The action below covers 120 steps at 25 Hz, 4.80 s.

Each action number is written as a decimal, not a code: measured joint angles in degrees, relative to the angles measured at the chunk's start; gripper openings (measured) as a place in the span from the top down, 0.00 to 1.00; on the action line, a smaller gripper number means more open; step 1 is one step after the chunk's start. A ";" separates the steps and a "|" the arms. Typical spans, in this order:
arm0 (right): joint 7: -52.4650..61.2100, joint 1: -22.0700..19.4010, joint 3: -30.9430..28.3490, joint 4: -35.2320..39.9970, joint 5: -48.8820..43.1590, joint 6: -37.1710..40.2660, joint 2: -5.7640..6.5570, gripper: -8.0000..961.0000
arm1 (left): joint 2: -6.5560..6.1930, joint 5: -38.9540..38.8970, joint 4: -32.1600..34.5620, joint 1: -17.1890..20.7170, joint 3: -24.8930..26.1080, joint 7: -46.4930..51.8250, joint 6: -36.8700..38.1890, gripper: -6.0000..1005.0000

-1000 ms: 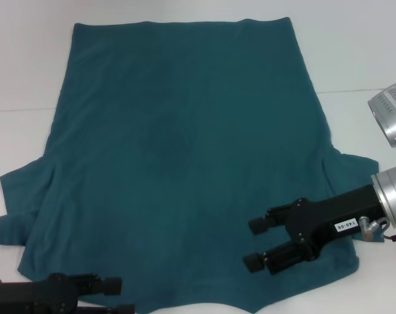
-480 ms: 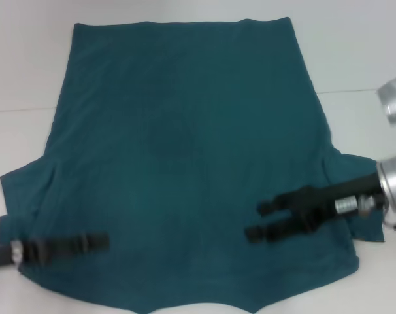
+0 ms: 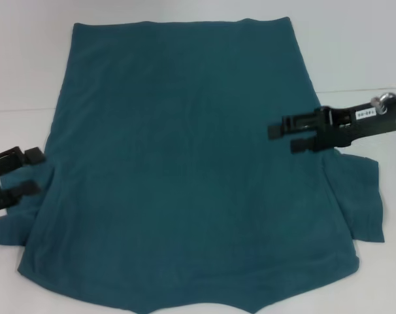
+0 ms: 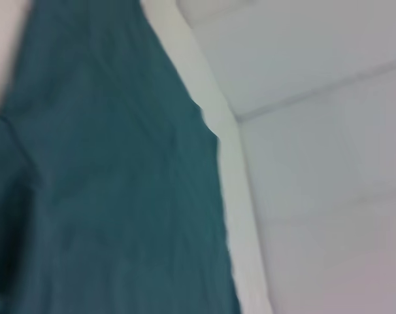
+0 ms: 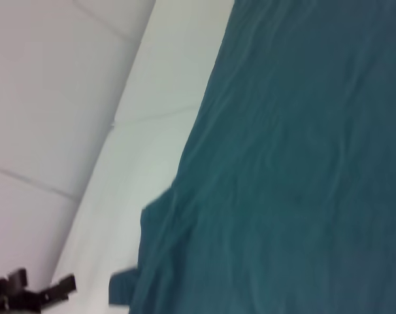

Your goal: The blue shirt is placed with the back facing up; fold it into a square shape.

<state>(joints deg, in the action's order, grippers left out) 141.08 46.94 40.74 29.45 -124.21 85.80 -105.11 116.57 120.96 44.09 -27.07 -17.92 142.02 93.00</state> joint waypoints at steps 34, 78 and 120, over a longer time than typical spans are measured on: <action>1.73 0.74 0.19 0.52 -0.63 -2.03 0.26 0.02 | -1.68 13.92 -4.10 -0.87 -1.52 8.89 -17.19 0.16; 2.45 0.41 -0.36 0.61 -0.25 -1.41 0.43 0.02 | -4.20 28.33 0.85 -5.86 -6.85 9.85 -17.98 0.99; 2.31 0.70 -0.14 0.70 -0.40 -1.82 0.07 0.02 | 0.74 28.52 6.46 -18.43 -20.44 15.31 -9.18 0.98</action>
<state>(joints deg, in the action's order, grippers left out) 143.39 47.64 40.59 30.15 -124.61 83.98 -105.04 117.31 149.48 50.54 -45.50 -38.36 157.33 83.82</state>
